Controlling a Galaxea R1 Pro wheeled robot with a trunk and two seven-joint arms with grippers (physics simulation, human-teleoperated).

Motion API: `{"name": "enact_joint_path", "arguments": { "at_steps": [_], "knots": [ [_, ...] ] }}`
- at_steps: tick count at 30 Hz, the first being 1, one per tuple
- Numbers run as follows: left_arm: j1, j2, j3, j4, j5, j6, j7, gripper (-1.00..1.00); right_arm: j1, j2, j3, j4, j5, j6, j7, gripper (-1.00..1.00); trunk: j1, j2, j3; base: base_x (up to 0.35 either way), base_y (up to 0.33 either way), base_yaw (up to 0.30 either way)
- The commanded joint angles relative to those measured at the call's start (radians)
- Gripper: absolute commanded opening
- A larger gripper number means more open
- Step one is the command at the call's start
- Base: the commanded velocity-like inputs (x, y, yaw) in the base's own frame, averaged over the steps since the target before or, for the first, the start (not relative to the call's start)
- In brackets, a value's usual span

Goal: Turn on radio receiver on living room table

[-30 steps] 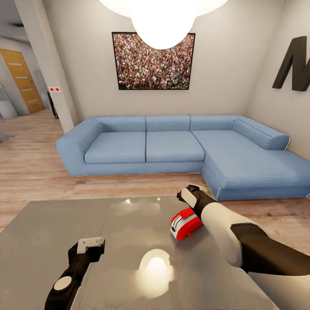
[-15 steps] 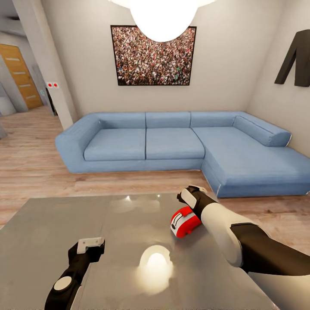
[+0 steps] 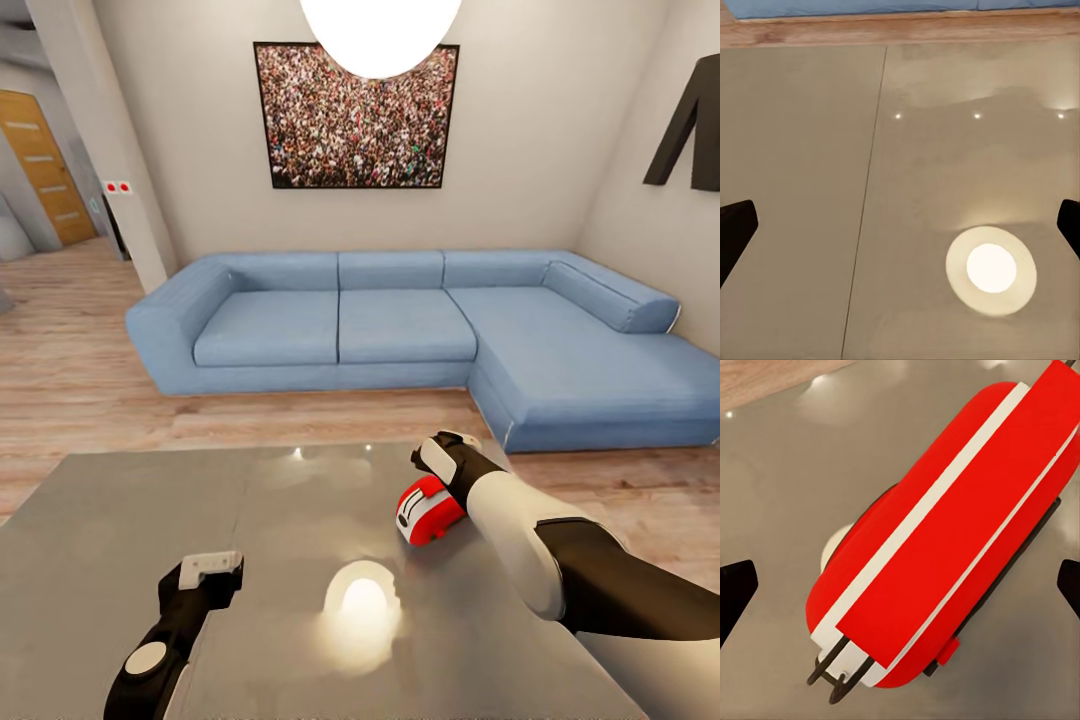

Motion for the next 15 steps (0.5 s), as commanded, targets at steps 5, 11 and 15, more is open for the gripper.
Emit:
{"name": "enact_joint_path", "arguments": {
  "at_steps": [5, 11, 15],
  "knots": [
    [0.000, 0.000, 0.000, 0.000, -0.001, 0.000, 0.000, 1.00, 0.000, 0.000, -0.001, 0.000, 0.000, -0.001, -0.001, 1.00, 0.000, 0.000, -0.008, 0.000, 0.000, 0.000],
    [0.000, 0.000, 0.000, 0.000, -0.001, 0.000, 0.000, 1.00, 0.000, 0.000, -0.001, 0.001, 0.000, -0.001, -0.002, 1.00, 0.000, 0.000, -0.018, 0.000, 0.000, 0.000],
    [0.000, 0.000, 0.000, 0.000, -0.001, 0.000, 0.000, 1.00, 0.000, 0.000, -0.001, 0.000, 0.000, -0.001, -0.001, 1.00, 0.000, 0.000, -0.024, 0.000, 0.000, 0.000]
  ]
}}
